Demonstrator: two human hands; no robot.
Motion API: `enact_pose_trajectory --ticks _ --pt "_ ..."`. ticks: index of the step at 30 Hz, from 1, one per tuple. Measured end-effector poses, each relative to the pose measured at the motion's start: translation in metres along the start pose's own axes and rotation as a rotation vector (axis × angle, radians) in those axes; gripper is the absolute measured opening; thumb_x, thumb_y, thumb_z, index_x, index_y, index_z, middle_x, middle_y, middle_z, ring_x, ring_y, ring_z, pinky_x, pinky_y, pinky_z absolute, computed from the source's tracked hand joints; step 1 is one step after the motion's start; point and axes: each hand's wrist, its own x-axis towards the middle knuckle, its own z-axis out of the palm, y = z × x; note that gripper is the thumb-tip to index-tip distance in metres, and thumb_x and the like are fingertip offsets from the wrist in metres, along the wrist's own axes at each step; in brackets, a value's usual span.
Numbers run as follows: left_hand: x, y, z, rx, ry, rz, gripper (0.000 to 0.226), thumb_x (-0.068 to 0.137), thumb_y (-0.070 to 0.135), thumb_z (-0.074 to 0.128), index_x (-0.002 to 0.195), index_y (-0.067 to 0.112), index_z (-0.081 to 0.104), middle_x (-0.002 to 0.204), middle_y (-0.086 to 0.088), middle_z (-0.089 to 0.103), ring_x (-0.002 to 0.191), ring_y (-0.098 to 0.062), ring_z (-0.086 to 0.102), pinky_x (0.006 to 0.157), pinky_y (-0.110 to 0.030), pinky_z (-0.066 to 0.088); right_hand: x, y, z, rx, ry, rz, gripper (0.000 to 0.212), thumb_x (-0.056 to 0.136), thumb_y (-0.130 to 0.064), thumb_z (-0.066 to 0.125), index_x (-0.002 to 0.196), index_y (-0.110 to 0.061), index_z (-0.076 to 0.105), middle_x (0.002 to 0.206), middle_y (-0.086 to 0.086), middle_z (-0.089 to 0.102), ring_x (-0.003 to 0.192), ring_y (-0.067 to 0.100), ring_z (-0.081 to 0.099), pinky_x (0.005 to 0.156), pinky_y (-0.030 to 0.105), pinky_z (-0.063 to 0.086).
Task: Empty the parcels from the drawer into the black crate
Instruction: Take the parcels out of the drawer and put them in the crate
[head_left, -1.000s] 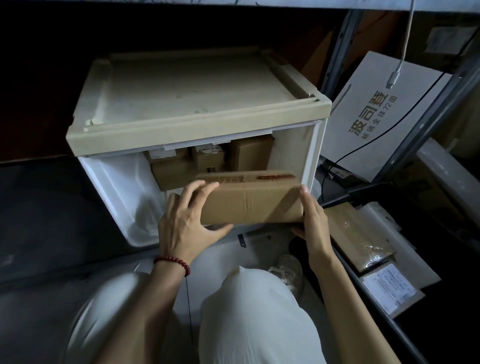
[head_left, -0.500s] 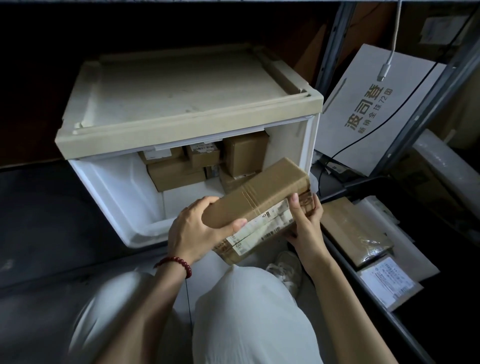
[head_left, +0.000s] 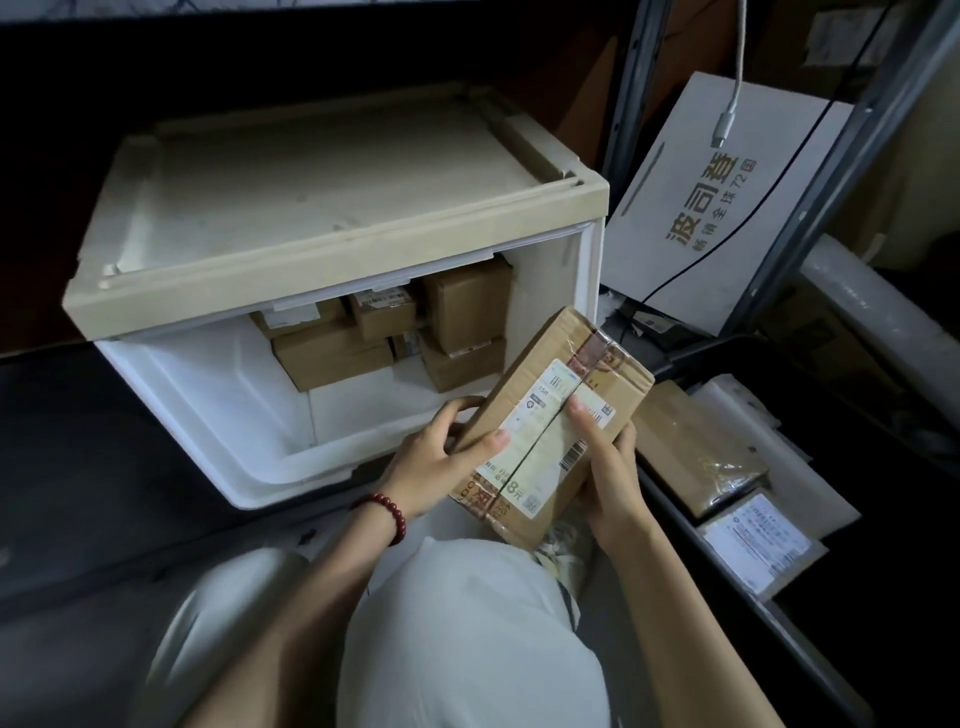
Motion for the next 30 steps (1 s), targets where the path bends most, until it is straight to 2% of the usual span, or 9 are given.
enact_pose_trajectory --ticks 4,8,12,15,19,21,25,28,30 --pt "0.024 0.036 0.014 0.126 -0.214 0.009 0.058 0.076 0.07 0.058 0.125 0.047 0.04 0.11 0.012 0.069 0.092 -0.004 0.067 0.082 -0.031 0.055 -0.005 -0.02 -0.03 0.045 0.132 -0.086 0.082 0.072 -0.048 0.077 0.136 -0.028 0.03 0.124 -0.001 0.062 0.112 0.017 0.062 0.103 0.047 0.045" --pt "0.047 0.08 0.024 0.341 -0.392 0.032 0.092 0.068 0.075 0.056 0.145 0.036 0.023 0.127 0.001 0.061 0.104 -0.014 0.064 0.097 -0.041 0.048 -0.014 -0.041 -0.059 0.062 0.144 -0.136 0.081 0.072 -0.047 0.076 0.138 -0.026 0.034 0.122 -0.003 0.065 0.112 0.018 0.064 0.102 0.049 0.046" --pt "0.067 0.14 0.058 0.435 -0.516 0.145 0.098 0.07 0.066 0.063 0.149 0.033 0.013 0.141 -0.002 0.048 0.107 -0.014 0.057 0.087 -0.031 0.05 -0.023 -0.078 -0.102 0.054 0.144 -0.215 0.075 0.076 -0.043 0.074 0.139 -0.026 0.038 0.123 0.002 0.066 0.111 0.028 0.065 0.093 0.05 0.051" --pt "0.078 0.174 0.098 0.388 -0.549 0.178 0.094 0.072 0.062 0.065 0.147 0.036 0.014 0.133 0.0 0.051 0.108 -0.018 0.06 0.075 -0.031 0.057 -0.031 -0.101 -0.141 0.081 0.241 -0.256 0.074 0.078 -0.042 0.073 0.14 -0.025 0.036 0.121 0.004 0.067 0.106 0.026 0.067 0.093 0.053 0.052" --pt "0.081 0.199 0.163 0.306 -0.647 0.211 0.085 0.075 0.058 0.068 0.143 0.039 0.021 0.111 0.009 0.059 0.086 -0.005 0.065 0.055 -0.017 0.052 -0.049 -0.113 -0.202 0.082 0.393 -0.254 0.082 0.071 -0.048 0.076 0.14 -0.029 0.036 0.116 0.001 0.069 0.1 0.021 0.07 0.087 0.046 0.057" --pt "0.078 0.203 0.198 0.318 -0.683 0.232 0.083 0.076 0.059 0.066 0.142 0.039 0.022 0.118 0.007 0.057 0.093 -0.006 0.063 0.062 -0.02 0.053 -0.059 -0.112 -0.23 0.082 0.473 -0.247 0.086 0.068 -0.05 0.077 0.141 -0.029 0.036 0.118 0.001 0.068 0.099 0.02 0.07 0.089 0.048 0.055" --pt "0.069 0.193 0.27 0.236 -0.751 0.196 0.08 0.078 0.057 0.065 0.142 0.038 0.022 0.136 -0.004 0.052 0.111 -0.02 0.058 0.09 -0.037 0.051 -0.076 -0.103 -0.281 0.079 0.59 -0.245 0.082 0.073 -0.046 0.076 0.142 -0.026 0.036 0.124 0.003 0.064 0.104 0.02 0.068 0.091 0.047 0.054" --pt "0.051 0.176 0.315 0.171 -0.789 0.169 0.09 0.07 0.064 0.067 0.143 0.04 0.021 0.137 -0.002 0.05 0.108 -0.017 0.056 0.074 -0.027 0.048 -0.086 -0.09 -0.315 0.046 0.666 -0.235 0.071 0.081 -0.038 0.073 0.141 -0.022 0.039 0.122 0.002 0.066 0.1 0.016 0.07 0.085 0.039 0.058" --pt "0.043 0.162 0.339 0.131 -0.805 0.132 0.094 0.067 0.064 0.067 0.144 0.036 0.021 0.139 -0.003 0.049 0.108 -0.016 0.055 0.076 -0.027 0.048 -0.092 -0.081 -0.331 -0.018 0.714 -0.201 0.065 0.084 -0.036 0.072 0.139 -0.022 0.04 0.12 0.001 0.067 0.092 0.011 0.071 0.073 0.027 0.059"
